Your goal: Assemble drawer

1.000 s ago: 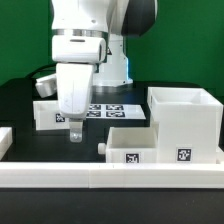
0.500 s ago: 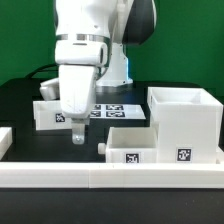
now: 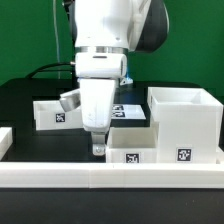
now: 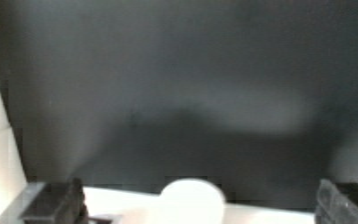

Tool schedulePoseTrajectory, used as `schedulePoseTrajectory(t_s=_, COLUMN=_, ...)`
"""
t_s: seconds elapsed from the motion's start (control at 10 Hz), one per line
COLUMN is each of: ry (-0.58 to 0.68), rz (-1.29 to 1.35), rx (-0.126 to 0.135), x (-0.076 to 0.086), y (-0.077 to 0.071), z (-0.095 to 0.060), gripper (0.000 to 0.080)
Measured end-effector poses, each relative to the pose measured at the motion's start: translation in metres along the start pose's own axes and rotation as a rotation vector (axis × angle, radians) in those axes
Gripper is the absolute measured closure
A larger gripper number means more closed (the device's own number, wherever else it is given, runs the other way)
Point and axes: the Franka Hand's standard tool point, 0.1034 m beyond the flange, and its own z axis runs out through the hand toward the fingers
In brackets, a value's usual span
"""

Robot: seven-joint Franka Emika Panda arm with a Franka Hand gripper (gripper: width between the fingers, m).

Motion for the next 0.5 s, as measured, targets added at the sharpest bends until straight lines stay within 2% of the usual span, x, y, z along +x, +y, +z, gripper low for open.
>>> schedulePoseTrajectory(t_s=0.2, ry=-0.008, rz=-0.041, rx=0.006, x=0.0084, y=0.0108, z=0.0032, gripper=0.0151)
schedulePoseTrajectory(t_s=0.5, ry=-0.008, rz=-0.039, rx=0.007, x=0.0068, y=0.0101, z=0.0036, gripper=0.0151)
